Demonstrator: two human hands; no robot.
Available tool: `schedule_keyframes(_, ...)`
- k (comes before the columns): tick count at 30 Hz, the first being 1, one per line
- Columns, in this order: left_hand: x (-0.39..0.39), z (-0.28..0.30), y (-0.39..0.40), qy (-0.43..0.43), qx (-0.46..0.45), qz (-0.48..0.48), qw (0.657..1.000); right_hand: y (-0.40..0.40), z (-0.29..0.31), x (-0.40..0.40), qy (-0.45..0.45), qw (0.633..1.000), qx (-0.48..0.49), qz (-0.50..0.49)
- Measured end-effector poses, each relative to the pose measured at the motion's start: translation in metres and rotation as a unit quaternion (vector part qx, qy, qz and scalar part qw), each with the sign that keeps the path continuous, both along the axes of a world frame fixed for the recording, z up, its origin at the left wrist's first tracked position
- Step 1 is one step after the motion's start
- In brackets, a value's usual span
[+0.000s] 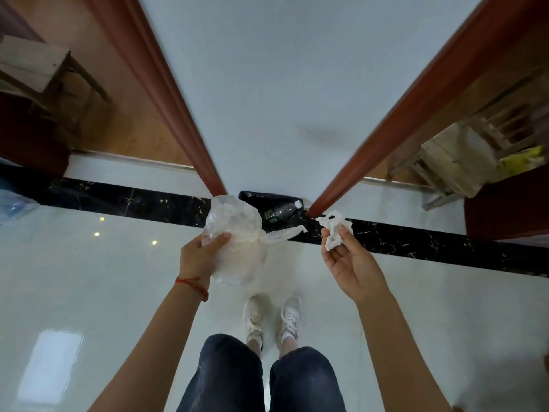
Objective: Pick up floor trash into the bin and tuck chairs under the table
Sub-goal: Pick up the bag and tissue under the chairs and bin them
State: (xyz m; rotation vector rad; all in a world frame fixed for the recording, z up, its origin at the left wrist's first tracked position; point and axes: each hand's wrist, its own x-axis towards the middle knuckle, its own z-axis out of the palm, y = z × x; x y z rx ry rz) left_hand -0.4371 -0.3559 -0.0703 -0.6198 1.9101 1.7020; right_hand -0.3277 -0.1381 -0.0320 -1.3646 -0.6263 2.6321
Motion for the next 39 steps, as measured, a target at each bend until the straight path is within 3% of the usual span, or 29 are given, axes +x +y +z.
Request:
schedule_keyframes(10,-0.038,-0.089,0.023,-0.006,-0.041,-0.019,0.999,0.025,-0.102,-0.042,-0.036,0.999,0.002,0.027)
schedule_keyframes(23,-0.065,-0.225,0.043,-0.047,-0.032,0.000,0.998,0.046,-0.235,-0.058,-0.076,0.995,0.032,0.055)
schedule_keyframes(34,-0.087,-0.277,0.085,-0.121,0.034,0.059,0.990,0.050,-0.270,-0.057,-0.104,0.992,0.041,0.059)
schedule_keyframes(37,-0.095,-0.283,0.097,-0.149,0.115,0.030,0.982,0.050,-0.272,-0.060,-0.102,0.992,0.041,0.058)
schedule_keyframes(39,-0.098,-0.285,0.101,-0.171,0.092,-0.021,0.981,0.051,-0.274,-0.063,-0.098,0.993,0.040,0.054)
